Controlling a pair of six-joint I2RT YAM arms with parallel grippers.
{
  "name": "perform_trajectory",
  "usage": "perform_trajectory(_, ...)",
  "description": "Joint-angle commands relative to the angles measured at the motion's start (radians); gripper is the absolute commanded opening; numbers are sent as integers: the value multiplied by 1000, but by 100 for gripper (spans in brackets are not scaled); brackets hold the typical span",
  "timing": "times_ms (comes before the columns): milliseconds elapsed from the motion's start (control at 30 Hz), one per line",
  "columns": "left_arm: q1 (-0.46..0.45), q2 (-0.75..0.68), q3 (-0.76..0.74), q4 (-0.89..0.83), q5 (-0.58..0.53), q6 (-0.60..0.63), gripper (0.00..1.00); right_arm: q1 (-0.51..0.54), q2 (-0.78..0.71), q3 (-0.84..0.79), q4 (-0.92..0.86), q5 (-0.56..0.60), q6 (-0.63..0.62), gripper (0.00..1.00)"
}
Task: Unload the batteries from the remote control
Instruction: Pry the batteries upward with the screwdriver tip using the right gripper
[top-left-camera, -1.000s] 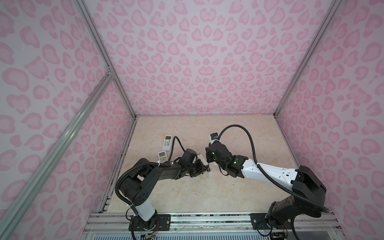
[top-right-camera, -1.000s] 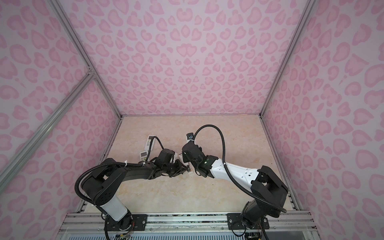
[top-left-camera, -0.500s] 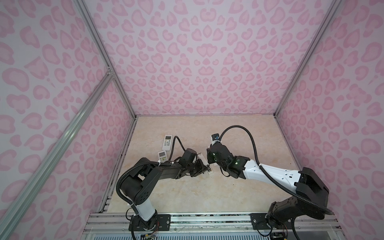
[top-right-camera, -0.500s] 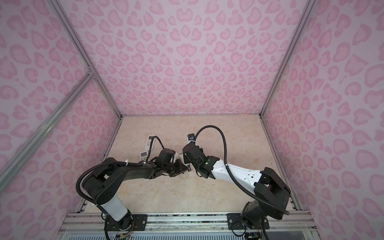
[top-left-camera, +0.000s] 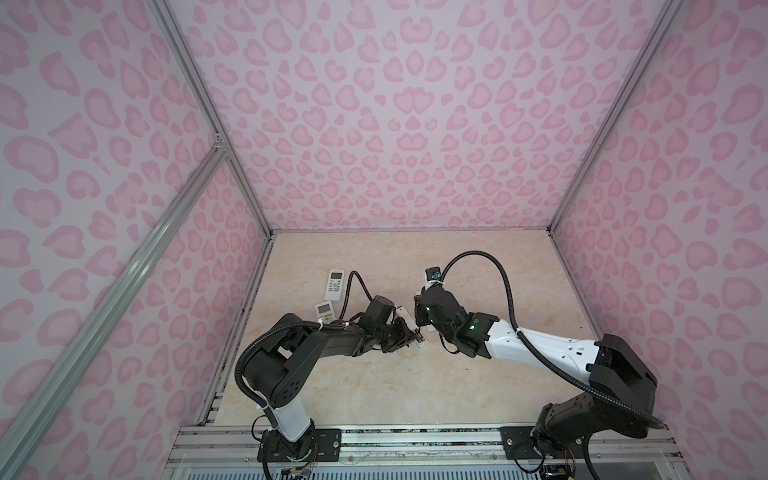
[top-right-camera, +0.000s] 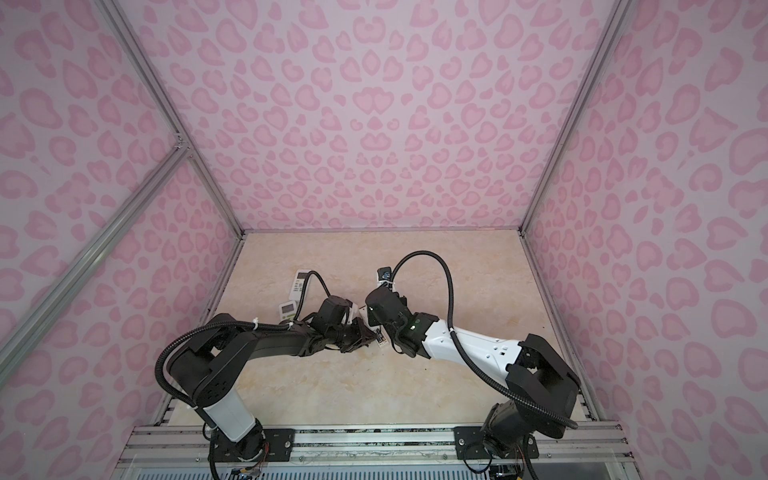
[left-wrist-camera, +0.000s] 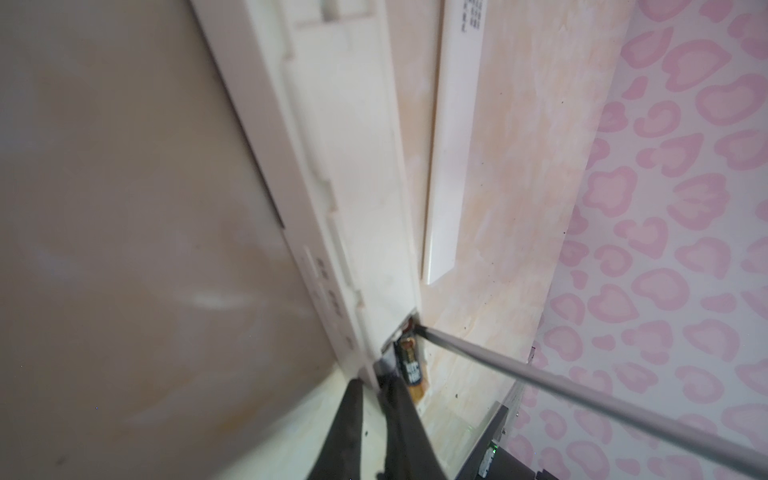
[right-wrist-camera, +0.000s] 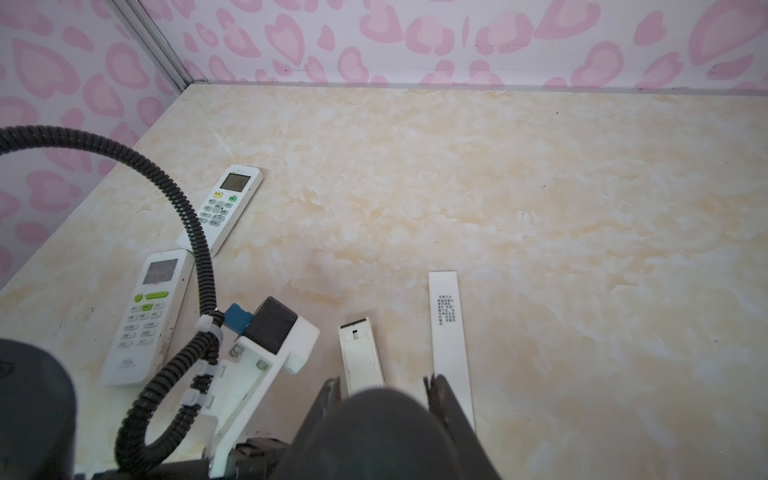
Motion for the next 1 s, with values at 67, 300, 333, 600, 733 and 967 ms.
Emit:
perform_trajectory(67, 1, 16, 7, -32, -47, 26, 15, -9, 17, -22, -60, -63, 88, 0)
perform_trajectory(300, 15, 22, 14, -47, -50, 53, 15, -62, -36, -75, -18, -114, 139, 0)
perform_trajectory(333, 18, 22, 17, -50, -50, 56, 15, -71, -42, -79, -18, -125, 146, 0)
perform_trajectory(600, 26, 25, 25, -56, -48, 76, 15, -105, -61, -107, -18, -157, 173, 0)
perform_trajectory(733, 32, 41, 42, -59, -47, 89, 15, -124, -60, -118, -4, -171, 179, 0)
perform_trajectory(967, 63, 92, 112, -82, -33, 114, 15, -198, -52, -132, 31, -240, 155, 0)
